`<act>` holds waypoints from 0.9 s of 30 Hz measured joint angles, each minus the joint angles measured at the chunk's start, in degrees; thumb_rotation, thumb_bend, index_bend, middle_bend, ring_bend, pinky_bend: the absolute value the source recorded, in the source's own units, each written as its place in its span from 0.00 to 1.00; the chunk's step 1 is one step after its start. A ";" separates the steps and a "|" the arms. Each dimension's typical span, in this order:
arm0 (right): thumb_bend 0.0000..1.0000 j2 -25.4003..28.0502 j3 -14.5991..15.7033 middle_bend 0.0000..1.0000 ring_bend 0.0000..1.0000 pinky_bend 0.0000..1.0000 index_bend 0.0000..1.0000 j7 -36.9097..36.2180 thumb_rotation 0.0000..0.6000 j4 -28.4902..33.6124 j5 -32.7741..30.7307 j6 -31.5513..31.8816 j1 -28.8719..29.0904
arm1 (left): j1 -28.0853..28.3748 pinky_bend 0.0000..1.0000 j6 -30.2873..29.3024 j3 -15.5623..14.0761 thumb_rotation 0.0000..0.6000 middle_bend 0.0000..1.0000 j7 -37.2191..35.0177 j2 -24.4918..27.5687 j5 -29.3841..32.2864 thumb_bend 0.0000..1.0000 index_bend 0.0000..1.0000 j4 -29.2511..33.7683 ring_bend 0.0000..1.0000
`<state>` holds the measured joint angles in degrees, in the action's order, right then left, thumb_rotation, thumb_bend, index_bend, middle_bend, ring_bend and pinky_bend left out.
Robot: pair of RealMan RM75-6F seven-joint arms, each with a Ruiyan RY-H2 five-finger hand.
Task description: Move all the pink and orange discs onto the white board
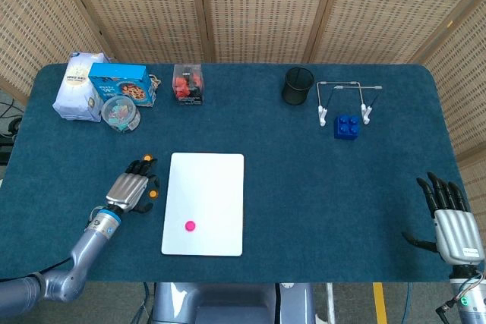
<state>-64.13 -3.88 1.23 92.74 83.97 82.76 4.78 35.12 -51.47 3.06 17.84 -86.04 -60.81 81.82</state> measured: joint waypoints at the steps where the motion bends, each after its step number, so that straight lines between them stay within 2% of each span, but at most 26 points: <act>1: 0.00 0.01 0.00 0.00 0.00 0.00 0.00 -0.01 1.00 0.00 0.00 -0.01 0.00 | -0.03 0.00 0.04 0.03 1.00 0.00 -0.14 -0.20 0.04 0.32 0.38 -0.34 0.00; 22: 0.00 0.12 0.03 0.00 0.00 0.00 0.00 -0.18 1.00 0.12 -0.23 -0.35 0.08 | 0.06 0.00 -0.09 0.63 1.00 0.00 1.91 -1.86 2.45 0.33 0.41 -2.16 0.00; 27: 0.00 0.19 0.04 0.00 0.00 0.00 0.00 -0.40 1.00 0.19 -0.26 -0.43 0.09 | 0.15 0.00 -0.17 0.56 1.00 0.00 2.42 -1.92 2.40 0.35 0.48 -1.95 0.00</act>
<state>-63.93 -3.84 0.83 92.94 83.71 82.33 4.87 35.27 -51.64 3.62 20.26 -87.96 -58.41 79.87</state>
